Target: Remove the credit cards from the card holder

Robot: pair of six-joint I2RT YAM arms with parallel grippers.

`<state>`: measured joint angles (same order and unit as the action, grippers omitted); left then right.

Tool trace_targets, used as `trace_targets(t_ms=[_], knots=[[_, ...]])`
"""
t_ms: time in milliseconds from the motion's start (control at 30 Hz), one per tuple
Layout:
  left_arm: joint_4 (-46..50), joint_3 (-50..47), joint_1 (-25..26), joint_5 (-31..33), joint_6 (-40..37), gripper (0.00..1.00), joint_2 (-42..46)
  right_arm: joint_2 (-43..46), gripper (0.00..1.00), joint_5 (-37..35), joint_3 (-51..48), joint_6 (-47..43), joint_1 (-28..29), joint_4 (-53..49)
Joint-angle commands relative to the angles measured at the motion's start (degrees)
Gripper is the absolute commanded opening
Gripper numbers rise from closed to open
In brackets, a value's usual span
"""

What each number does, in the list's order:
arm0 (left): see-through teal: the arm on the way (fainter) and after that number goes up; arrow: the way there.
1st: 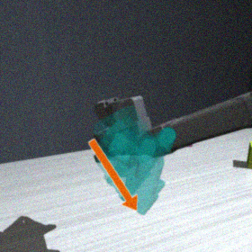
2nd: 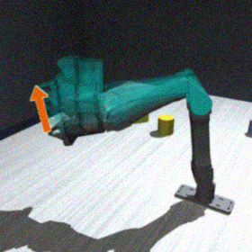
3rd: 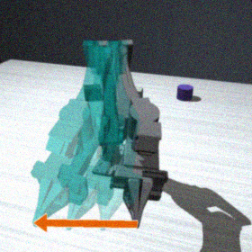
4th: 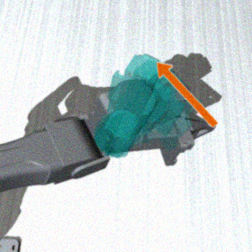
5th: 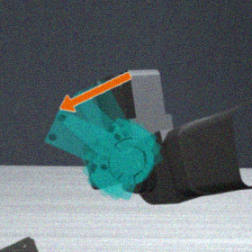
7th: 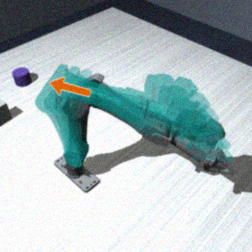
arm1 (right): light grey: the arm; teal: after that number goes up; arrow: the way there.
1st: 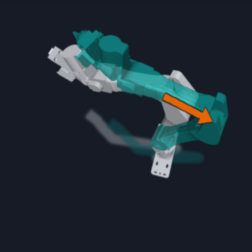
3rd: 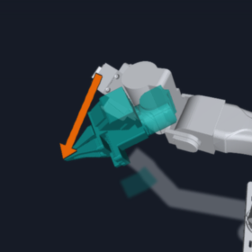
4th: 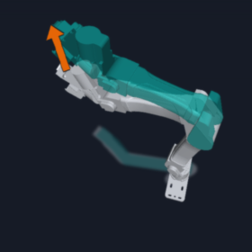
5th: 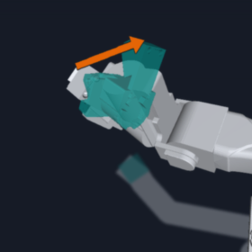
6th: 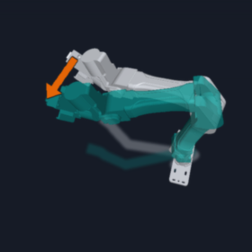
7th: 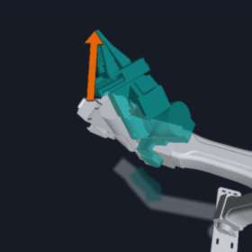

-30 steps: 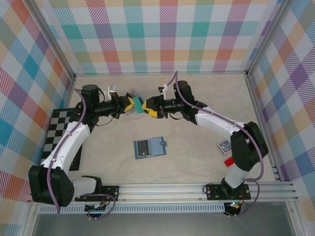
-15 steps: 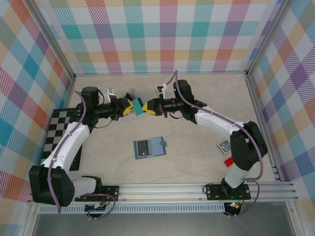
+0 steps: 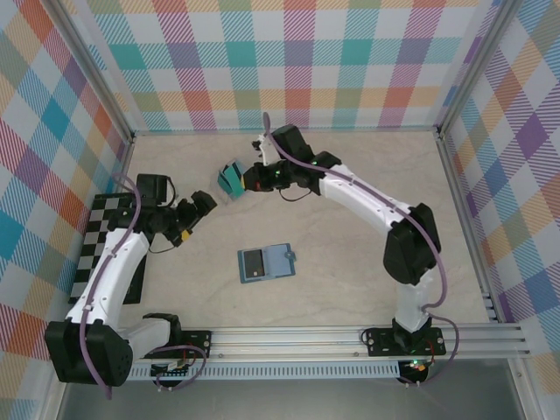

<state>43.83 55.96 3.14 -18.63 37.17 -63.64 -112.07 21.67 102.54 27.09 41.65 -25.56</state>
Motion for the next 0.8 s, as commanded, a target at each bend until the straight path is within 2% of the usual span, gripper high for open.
trace_targets(t_ms=[0, 267, 567, 767], knots=[[4.23, -1.97, -0.68, 6.51, -2.41, 1.0, 2.16, -5.75, 0.0, -7.12, 5.7, -10.83, 0.57, -6.63], [6.61, -4.93, -1.06, 11.21, -1.04, 1.0, 3.69, -18.6, 0.0, -8.88, 20.87, -14.05, 0.8, -8.1], [6.79, -9.07, -1.38, 7.52, -0.18, 1.0, 6.11, -31.84, 0.0, -8.73, 38.59, -16.32, 1.24, -11.69], [6.76, -9.76, -1.37, 6.03, -1.26, 1.0, 6.02, -34.8, 0.0, -9.94, 39.8, -16.86, 1.24, -9.96]])
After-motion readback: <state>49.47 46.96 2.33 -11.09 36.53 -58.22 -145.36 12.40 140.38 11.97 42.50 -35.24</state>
